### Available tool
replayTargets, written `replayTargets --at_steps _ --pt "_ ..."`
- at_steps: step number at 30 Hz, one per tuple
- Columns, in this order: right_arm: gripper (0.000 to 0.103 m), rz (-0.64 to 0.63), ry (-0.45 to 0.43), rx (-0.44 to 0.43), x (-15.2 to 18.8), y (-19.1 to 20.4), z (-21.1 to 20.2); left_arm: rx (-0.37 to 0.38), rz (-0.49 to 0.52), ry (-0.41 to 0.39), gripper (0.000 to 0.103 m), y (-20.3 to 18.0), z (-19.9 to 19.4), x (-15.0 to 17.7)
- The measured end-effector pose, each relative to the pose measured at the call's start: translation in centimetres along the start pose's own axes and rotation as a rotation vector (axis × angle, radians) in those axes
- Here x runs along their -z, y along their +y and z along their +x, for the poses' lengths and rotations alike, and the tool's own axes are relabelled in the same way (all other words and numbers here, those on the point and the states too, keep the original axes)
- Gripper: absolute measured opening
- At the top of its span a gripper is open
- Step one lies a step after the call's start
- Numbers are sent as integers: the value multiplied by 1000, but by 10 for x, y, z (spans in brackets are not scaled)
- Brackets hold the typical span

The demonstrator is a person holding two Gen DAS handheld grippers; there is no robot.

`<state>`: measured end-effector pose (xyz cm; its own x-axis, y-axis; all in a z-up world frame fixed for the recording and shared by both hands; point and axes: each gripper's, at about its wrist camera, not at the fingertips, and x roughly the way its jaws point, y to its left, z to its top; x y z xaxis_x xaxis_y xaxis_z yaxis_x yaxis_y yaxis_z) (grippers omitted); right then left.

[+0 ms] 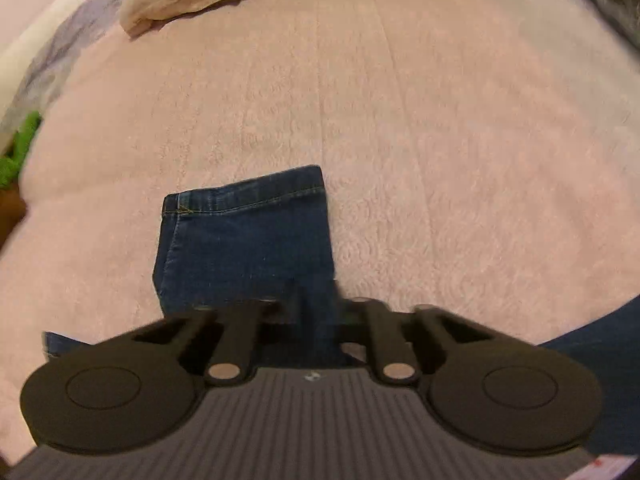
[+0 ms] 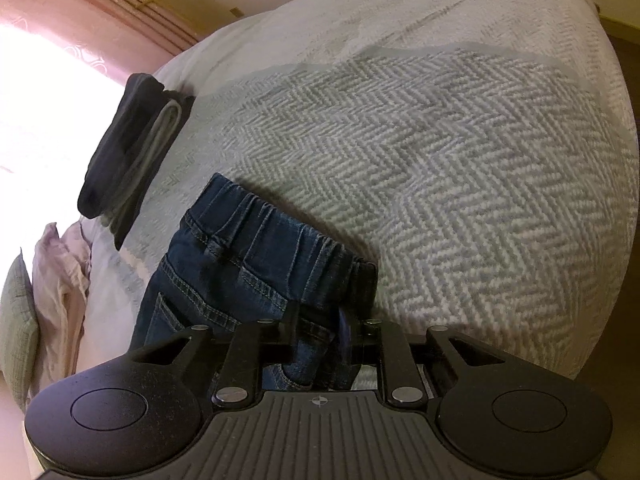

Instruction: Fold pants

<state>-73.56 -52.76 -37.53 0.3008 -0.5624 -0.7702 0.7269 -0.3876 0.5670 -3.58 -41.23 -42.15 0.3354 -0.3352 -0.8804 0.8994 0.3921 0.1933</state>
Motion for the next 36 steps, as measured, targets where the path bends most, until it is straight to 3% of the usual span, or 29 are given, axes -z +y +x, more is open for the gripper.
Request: replayTargets --at_steps 3,5,7,9,12,13,16,18,25,29,32,36 --pt "16 -24 2 24 0 5 1 36 -160 -144 3 50 -40 15" --pt "16 -34 0 35 0 8 1 62 -344 -205 3 99 -69 32" --pt "16 -41 -4 44 1 9 2 78 -569 -244 2 154 -91 70" --pt "16 -42 -9 54 2 11 4 87 -720 -190 2 190 -90 111" --pt "16 -38 -14 72 3 14 6 128 -922 -41 2 216 -56 175" --pt "16 -41 -15 82 4 16 7 144 -961 -27 1 220 -48 187" --pt "16 -66 -9 106 2 22 8 199 -1070 -98 0 228 -39 203" --pt "16 -66 -5 111 2 23 8 231 -1107 -110 2 233 -36 203" --pt "16 -34 -23 113 4 22 8 265 -1081 -92 8 242 -24 191" --pt "16 -35 -27 108 5 21 7 198 -1040 -116 10 245 -36 194" --pt "16 -37 -29 104 5 21 7 146 -1013 -130 23 252 -43 192" --pt "16 -33 -40 97 7 19 7 170 -984 -132 36 256 -35 179"
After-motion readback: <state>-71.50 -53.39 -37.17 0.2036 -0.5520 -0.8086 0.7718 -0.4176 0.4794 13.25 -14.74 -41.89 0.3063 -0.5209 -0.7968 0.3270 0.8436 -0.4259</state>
